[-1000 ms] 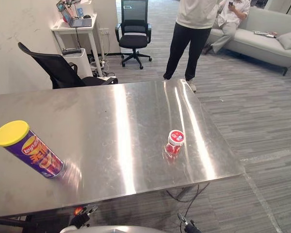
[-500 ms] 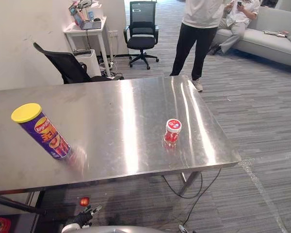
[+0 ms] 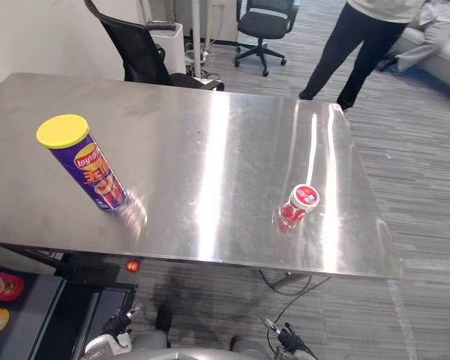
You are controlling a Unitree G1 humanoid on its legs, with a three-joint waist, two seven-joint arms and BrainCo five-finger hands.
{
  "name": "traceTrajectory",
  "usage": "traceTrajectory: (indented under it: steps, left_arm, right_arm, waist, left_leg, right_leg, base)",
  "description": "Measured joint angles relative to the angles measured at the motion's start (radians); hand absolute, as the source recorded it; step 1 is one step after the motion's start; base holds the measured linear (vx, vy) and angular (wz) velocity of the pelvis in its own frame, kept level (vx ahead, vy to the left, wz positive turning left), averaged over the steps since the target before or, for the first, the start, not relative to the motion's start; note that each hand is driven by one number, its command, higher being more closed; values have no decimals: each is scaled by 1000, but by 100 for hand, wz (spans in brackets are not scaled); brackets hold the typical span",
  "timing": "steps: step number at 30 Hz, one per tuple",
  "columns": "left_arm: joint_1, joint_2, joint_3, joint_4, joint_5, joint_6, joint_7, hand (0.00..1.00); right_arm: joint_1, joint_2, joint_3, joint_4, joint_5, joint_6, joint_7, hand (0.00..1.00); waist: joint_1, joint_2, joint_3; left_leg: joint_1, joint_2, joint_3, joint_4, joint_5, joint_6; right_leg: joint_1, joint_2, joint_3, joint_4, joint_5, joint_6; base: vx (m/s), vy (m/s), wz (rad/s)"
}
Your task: Put the gum and the chips on the shelf.
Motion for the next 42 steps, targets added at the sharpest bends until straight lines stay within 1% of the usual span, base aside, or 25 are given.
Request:
traceTrajectory:
  steps: [1, 2, 3, 4, 5, 6, 7, 8, 9, 11, 14, 16, 17, 18, 19, 20, 21, 22, 23, 25, 26, 28, 29, 30, 42]
  left_arm:
    - [11, -14, 4, -5, 1, 0, 0, 0]
    - [20, -23, 3, -8, 2, 1, -1, 0]
    - [12, -25, -14, -6, 5, -1, -2, 0]
    - [-2, -22, -15, -5, 8, 0, -3, 0]
    - [-22, -46, -24, -6, 10, 2, -4, 0]
    - [-22, -62, -34, -2, 10, 3, -7, 0]
    - [-27, -55, -48, 1, 12, 2, -9, 0]
    - [-25, -50, -55, 3, 12, 2, -8, 0]
    - [-19, -37, -77, 5, 12, 2, -8, 0]
    - [-9, -30, -112, 8, 13, 1, -8, 0]
    - [-8, -27, -125, 10, 13, 1, -7, 0]
    - [-8, -30, -115, 14, 13, 3, -8, 0]
    - [-8, -34, -104, 14, 13, 3, -9, 0]
    - [-7, -40, -77, 14, 12, 4, -10, 0]
    - [-4, -45, -54, 12, 14, 5, -12, 0]
    - [-3, -47, -41, 8, 24, 5, -12, 0]
    - [-2, -55, -8, -4, 49, 5, -15, 0]
    - [-2, -62, 17, -6, 50, 5, -16, 0]
    - [11, -79, 72, 7, 50, 17, -16, 0]
    - [12, -73, 73, 6, 50, 24, -16, 0]
    - [10, -70, 50, 33, 49, 30, -13, 0]
    - [12, -71, 1, 47, 49, 33, -12, 0]
    - [12, -66, -31, 45, 49, 32, -12, 0]
    - [-6, 20, -225, 97, 79, 16, -11, 0]
    - [-6, 22, -231, 97, 94, 17, -12, 0]
  right_arm:
    - [21, -1, -24, -29, 13, -1, 2, 0]
    - [30, -5, -51, -49, 20, -1, 3, 0]
    - [42, 3, -75, -45, 18, 3, 4, 0]
    - [47, 14, -81, -39, 18, 2, 6, 0]
    - [46, 18, -133, -17, 22, 1, 2, 0]
    - [50, 15, -163, -15, 22, 4, 0, 0]
    - [50, 28, -175, -8, 23, 6, -2, 0]
    - [55, 25, -174, -7, 27, 6, -1, 0]
    - [63, 27, -159, 1, 38, 7, -1, 0]
    - [67, 29, -146, 4, 40, 7, -2, 0]
    - [71, 30, -113, 1, 46, 6, -3, 0]
    - [77, 22, -89, 1, 62, 6, -6, 0]
    - [80, 20, -83, 2, 73, 7, -7, 0]
    - [84, 16, -81, -4, 96, 6, -6, 0]
    - [92, 11, -79, -19, 110, 7, -1, 0]
    - [97, 12, -75, -20, 115, 7, 1, 0]
    - [101, 14, -76, -16, 115, 8, 3, 0]
    - [104, 10, -79, -14, 116, 12, 3, 0]
    - [118, 0, -111, -14, 111, 18, 2, 0]
    - [113, 2, -128, -10, 86, 20, 2, 0]
    - [94, -15, -159, 16, 55, 23, 1, 0]
    - [110, -27, -171, 33, 36, 27, 1, 0]
    - [113, -29, -172, 41, 18, 32, 1, 0]
    - [85, -24, -123, 96, -4, 41, 22, 0]
    - [88, -29, -136, 96, -4, 42, 22, 0]
  waist:
    - [1, 33, -8]
    - [-3, 72, -24]
    - [-24, 39, -59]
    - [-32, 38, -64]
    - [-41, 60, -44]
    - [-47, 81, -40]
    - [-46, 58, -31]
    - [-44, 53, -32]
    - [-43, 49, -35]
    - [-43, 38, -44]
    - [-42, 38, -44]
    - [-41, 43, -43]
    - [-41, 45, -43]
    - [-39, 53, -44]
    - [-39, 58, -44]
    - [-35, 58, -44]
    - [-16, 57, -45]
    - [-8, 59, -45]
    - [5, 76, -84]
    - [15, 75, -91]
    - [-9, 95, -75]
    - [-17, 119, -87]
    - [-15, 117, -88]
    - [-18, 80, -62]
    - [-20, 78, -62]
  left_leg:
    - [-1, 36, 15, 61, -26, -21]
    - [8, 33, 16, 33, -48, -41]
    - [70, 1, -31, -175, -47, -67]
    - [88, -9, -40, -207, -71, -47]
    - [80, 31, 10, -80, -134, -47]
    - [128, 43, 46, -141, -167, -52]
    - [156, 18, 55, -185, -132, -50]
    - [185, 11, 65, -226, -115, -41]
    - [222, -2, 85, -288, -82, -29]
    - [254, -21, 110, -343, -58, -15]
    - [271, -21, 154, -392, -31, -16]
    - [294, -2, 178, -408, -20, -6]
    - [297, 7, 178, -408, -14, 2]
    - [300, 30, 183, -408, -5, 4]
    - [305, 49, 181, -408, 9, -19]
    - [309, 53, 173, -410, 14, -26]
    - [327, 54, 170, -424, 15, -31]
    - [336, 55, 173, -438, 18, -36]
    - [327, 67, 184, -478, 36, -46]
    - [316, 53, 188, -482, 61, -65]
    - [327, 54, 153, -514, 88, -62]
    - [329, 65, 120, -532, 94, -63]
    - [328, 79, 112, -535, 98, -69]
    - [339, 8, 88, -533, 71, -48]
    - [337, 7, 71, -532, 71, -48]
  right_leg:
    - [4, 18, 2, 18, 1, 1]
    - [-17, 39, 11, 31, 0, -3]
    - [-62, 45, 29, -1, -8, -23]
    - [-69, 23, 22, -23, 6, 1]
    - [-66, 33, -1, -32, 47, 10]
    - [-65, 34, -4, -35, 61, 21]
    - [-66, 22, 10, -28, 75, 18]
    - [-67, 21, 25, -28, 92, 7]
    - [-66, 14, 47, -27, 122, 8]
    - [-76, 3, 73, -26, 149, 10]
    - [-105, 7, 73, -24, 195, 15]
    - [-113, 10, -13, 2, 212, 19]
    - [-113, 15, -22, 10, 213, 17]
    - [-121, 28, -23, 53, 196, -3]
    - [-156, 33, -30, 219, 123, -63]
    - [-164, 29, -30, 297, 102, -57]
    - [-157, 13, -28, 354, 82, -39]
    - [-153, 21, -31, 340, 74, -28]
    - [-126, 44, -56, 211, 51, -25]
    - [-92, 36, -63, 109, -12, -3]
    - [-66, 45, -88, 47, 9, -4]
    - [-44, 68, -111, 2, 27, -9]
    - [-26, 83, -121, -32, 38, -9]
    - [49, 30, -117, -152, 100, 12]
    - [60, 29, -134, -164, 101, 13]
  base:
    - [-60, 76, -66]
    - [-119, 77, -42]
    - [-101, 44, 4]
    - [-116, 37, 40]
    - [-44, 104, 41]
    - [-98, 178, 16]
    - [-51, 133, -6]
    - [-111, 101, -30]
    - [-121, 85, -35]
    - [-151, 106, -40]
    - [-136, 31, -42]
    - [-96, -56, -27]
    - [-77, -112, -2]
    - [-43, -102, 22]
    - [-15, -131, 30]
    - [18, -140, 29]
    - [18, -154, 9]
    - [26, -166, -14]
    - [37, -131, -28]
    - [32, -164, -27]
    - [2, -178, 3]
    - [1, -110, 30]
    - [8, -50, 22]
    - [16, -36, 10]
    - [0, 0, 3]
